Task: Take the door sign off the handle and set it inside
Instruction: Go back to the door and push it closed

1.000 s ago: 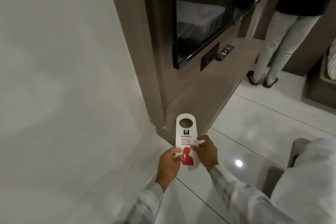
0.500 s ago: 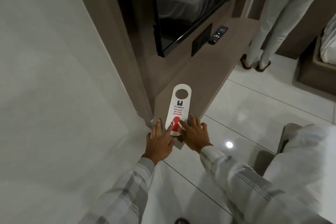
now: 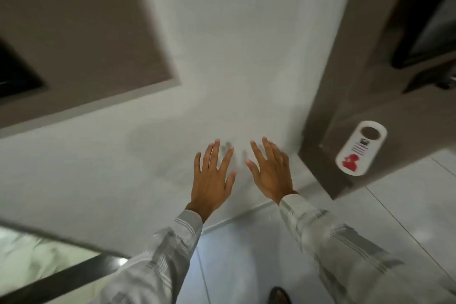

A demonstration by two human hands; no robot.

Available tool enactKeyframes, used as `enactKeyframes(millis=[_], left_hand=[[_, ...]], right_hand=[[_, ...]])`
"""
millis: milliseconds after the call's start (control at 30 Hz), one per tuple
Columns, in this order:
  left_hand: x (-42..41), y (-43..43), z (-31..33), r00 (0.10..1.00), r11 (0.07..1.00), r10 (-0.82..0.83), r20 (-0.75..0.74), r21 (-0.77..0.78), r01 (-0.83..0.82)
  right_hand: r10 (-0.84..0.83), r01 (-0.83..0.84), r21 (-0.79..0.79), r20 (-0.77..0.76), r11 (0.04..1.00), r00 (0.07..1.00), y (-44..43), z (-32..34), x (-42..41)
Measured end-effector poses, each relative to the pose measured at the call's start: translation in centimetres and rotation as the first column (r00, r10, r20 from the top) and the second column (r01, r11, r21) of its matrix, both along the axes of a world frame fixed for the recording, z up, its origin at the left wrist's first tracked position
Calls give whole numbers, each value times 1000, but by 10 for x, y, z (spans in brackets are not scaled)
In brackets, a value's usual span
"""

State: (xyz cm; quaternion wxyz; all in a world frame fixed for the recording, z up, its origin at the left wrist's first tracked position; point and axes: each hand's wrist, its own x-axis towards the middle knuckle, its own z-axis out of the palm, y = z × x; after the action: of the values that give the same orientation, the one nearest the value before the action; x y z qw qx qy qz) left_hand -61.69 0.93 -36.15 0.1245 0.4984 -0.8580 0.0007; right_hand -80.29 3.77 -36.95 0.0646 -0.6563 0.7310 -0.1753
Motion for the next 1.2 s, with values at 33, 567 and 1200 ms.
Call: enactKeyframes(millis=[33,567,1200], left_hand=[[33,7,10,998,997,61,-31,-48,-63],[496,237,171,703,466,620,-349,-557,-688],[623,261,128,560,544,773,-297,-143,-827]], right_hand=[[54,-53,-62,12,997,998,-5,13,37],[842,-653,-636,-10,411,540,78,214,576],[763,-645,-764,-432,-25,482,63,267,687]])
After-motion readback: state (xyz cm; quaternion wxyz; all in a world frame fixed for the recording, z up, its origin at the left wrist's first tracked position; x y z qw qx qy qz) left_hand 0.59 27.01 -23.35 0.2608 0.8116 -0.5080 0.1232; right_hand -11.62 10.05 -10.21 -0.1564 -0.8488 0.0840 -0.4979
